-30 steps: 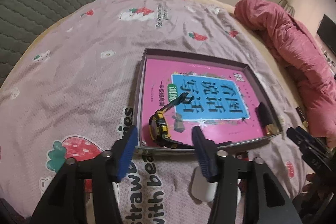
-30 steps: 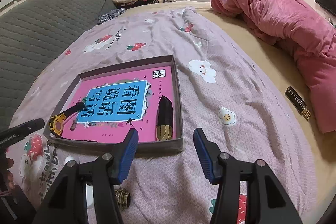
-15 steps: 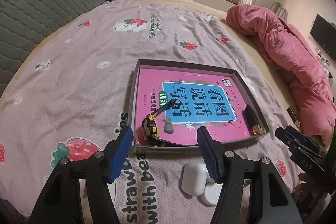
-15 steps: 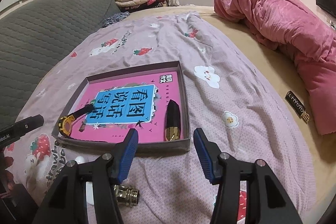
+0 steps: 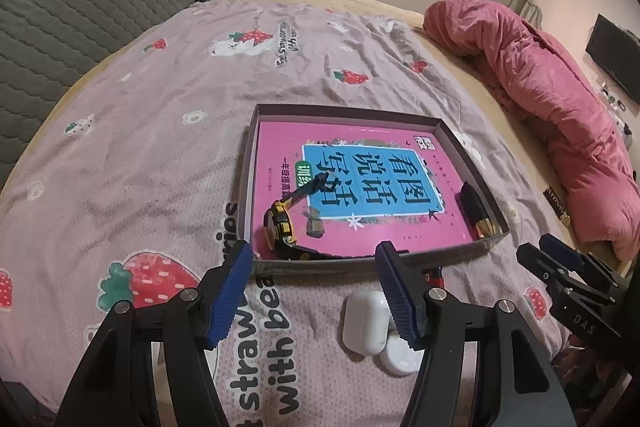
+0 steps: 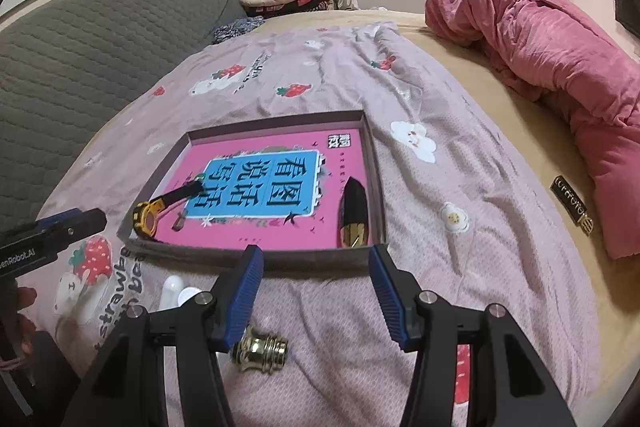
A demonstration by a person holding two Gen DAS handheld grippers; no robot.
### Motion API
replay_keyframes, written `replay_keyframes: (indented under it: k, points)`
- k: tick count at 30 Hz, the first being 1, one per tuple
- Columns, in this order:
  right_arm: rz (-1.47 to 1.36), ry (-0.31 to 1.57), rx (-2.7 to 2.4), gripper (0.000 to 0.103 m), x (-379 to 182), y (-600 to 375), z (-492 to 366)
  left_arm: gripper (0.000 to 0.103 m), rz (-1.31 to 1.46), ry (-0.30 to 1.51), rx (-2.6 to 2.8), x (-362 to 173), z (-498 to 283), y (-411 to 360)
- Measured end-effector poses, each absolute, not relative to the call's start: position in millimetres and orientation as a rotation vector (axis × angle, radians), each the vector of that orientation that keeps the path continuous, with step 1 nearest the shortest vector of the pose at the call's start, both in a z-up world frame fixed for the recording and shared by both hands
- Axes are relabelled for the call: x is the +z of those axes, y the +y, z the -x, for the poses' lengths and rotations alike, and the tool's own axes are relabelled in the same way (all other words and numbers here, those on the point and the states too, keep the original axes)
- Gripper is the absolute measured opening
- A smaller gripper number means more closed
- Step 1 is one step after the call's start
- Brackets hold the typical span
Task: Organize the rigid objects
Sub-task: 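Withdraw both tools from the tray back toward the remaining objects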
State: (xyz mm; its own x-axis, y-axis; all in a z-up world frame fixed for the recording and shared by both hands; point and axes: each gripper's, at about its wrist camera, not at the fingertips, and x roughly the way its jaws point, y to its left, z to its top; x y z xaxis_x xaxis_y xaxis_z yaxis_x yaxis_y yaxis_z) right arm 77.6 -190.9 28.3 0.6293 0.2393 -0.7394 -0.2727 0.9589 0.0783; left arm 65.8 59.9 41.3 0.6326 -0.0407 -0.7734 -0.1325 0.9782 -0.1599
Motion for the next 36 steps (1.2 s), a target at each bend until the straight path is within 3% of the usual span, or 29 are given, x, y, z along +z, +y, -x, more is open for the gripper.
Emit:
replay_keyframes:
  k: [36]
  points:
    - [0.083,0.986,0.365,0.056,-9,-171,-35,0.065,0.179,1.039,-0.031,3,-42,32]
